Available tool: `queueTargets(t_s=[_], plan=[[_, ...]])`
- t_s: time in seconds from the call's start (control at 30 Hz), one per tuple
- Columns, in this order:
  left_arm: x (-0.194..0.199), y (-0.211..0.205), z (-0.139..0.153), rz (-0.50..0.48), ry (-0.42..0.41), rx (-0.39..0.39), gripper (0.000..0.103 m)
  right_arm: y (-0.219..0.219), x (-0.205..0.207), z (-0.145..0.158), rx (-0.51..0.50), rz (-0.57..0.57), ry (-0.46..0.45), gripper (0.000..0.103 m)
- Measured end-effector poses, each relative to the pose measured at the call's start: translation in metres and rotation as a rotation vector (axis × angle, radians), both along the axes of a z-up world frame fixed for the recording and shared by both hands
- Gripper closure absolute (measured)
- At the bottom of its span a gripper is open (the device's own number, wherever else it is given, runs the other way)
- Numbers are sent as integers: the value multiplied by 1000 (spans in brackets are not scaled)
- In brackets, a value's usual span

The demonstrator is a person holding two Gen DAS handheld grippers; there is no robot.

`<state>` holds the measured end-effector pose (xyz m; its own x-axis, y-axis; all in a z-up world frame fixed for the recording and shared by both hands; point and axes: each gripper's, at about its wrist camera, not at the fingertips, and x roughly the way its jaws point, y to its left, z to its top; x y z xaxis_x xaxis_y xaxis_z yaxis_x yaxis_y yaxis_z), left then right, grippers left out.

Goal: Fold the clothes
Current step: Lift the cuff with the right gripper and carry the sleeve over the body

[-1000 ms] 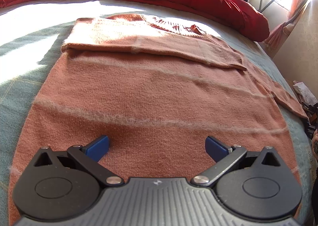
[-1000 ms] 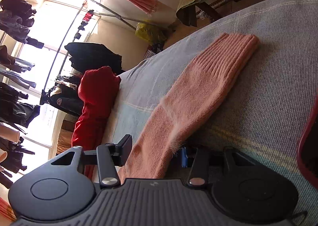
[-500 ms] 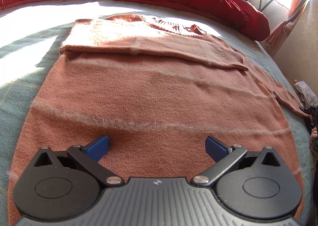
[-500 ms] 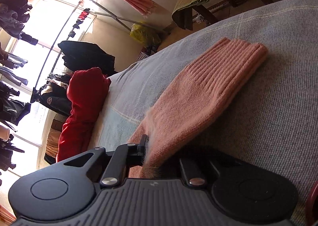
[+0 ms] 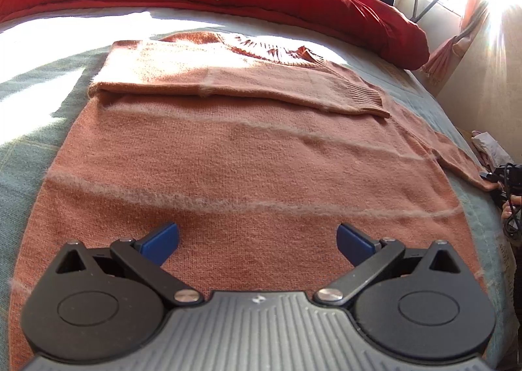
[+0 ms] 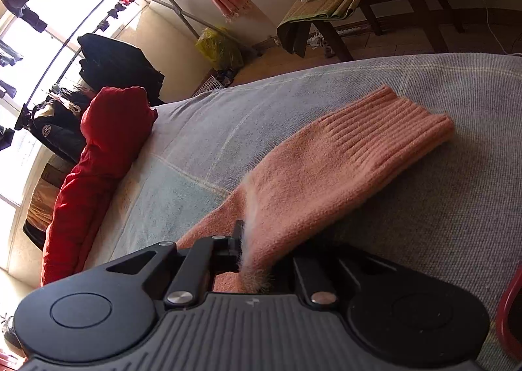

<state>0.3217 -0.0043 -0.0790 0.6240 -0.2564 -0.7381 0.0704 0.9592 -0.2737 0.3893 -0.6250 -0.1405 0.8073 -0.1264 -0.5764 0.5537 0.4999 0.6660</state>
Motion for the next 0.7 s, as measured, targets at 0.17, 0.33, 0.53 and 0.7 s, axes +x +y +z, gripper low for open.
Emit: queueTargets(t_s=[0.17,0.33,0.53,0.7], plan=[[-3,1,6,-8,-37,-25,1,30,-3,33,-57,67,-60,95],[-6,2,12,-15,-70,-49,1,68,7,75,-127,181,-136,95],[-8,7,13,-13,-99,-80,1,132,22,99,-102,312,-180,95],[-10,12,15,-15,-113,-97,1,186,39,112,-114,433,-190,95]])
